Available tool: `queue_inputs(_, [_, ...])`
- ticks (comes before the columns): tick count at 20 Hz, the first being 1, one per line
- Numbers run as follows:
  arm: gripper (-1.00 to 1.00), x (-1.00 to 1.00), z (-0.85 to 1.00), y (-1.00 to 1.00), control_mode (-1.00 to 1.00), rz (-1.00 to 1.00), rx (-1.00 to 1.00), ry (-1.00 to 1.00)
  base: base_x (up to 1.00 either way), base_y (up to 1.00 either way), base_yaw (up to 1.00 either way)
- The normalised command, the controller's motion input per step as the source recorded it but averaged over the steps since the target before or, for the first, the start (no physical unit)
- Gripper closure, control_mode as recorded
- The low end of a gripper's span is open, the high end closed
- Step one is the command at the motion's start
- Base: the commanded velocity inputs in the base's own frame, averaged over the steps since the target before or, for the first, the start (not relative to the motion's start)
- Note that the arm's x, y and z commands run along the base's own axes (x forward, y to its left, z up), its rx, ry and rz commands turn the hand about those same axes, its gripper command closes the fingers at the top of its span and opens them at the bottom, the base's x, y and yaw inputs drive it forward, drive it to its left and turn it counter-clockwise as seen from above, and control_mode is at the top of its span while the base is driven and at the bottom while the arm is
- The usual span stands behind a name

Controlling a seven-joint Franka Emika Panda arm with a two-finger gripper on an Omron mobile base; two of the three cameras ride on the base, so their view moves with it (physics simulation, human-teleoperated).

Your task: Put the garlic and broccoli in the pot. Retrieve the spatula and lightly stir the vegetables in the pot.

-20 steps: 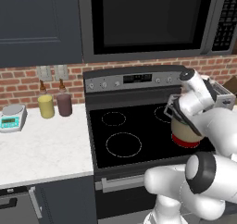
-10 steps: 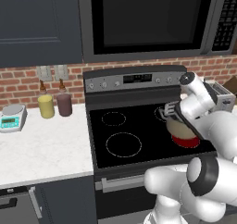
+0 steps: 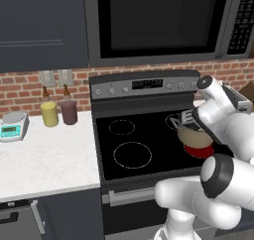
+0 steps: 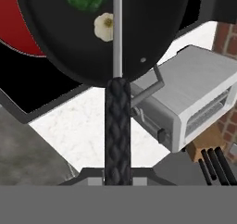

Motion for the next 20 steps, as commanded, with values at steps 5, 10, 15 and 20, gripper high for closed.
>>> queue_inputs(5, [1.0,0.0,0.02,-0.3,-1.0,0.04,-0.07,0.0,0.0,0.0,0.0])
queue_inputs(10, [1.0,0.01,0.03,-0.4,-1.0,0.07,-0.2,0.0,0.0,0.0,0.0])
queue_inputs(15, [1.0,0.05,0.0,-0.13,-1.0,0.12,-0.19,0.0,0.0,0.0,0.0])
queue_inputs(20, [1.0,0.22,0.0,0.0,-1.0,0.17,-0.21,0.0,0.0,0.0,0.0])
